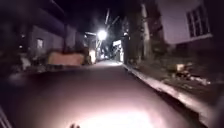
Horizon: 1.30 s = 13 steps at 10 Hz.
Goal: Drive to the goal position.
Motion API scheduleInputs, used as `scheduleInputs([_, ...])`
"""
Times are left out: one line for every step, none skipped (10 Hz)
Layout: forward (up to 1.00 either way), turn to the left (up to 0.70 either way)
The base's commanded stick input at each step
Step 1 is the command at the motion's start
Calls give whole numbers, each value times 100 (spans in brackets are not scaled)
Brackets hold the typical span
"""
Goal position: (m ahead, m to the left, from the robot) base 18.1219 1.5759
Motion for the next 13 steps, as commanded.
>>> scheduleInputs([100, 0])
scheduleInputs([100, 0])
scheduleInputs([100, 0])
scheduleInputs([100, 0])
scheduleInputs([100, 0])
scheduleInputs([100, 0])
scheduleInputs([100, 0])
scheduleInputs([100, 0])
scheduleInputs([100, 0])
scheduleInputs([100, 0])
scheduleInputs([100, 0])
scheduleInputs([100, 0])
scheduleInputs([100, 0])
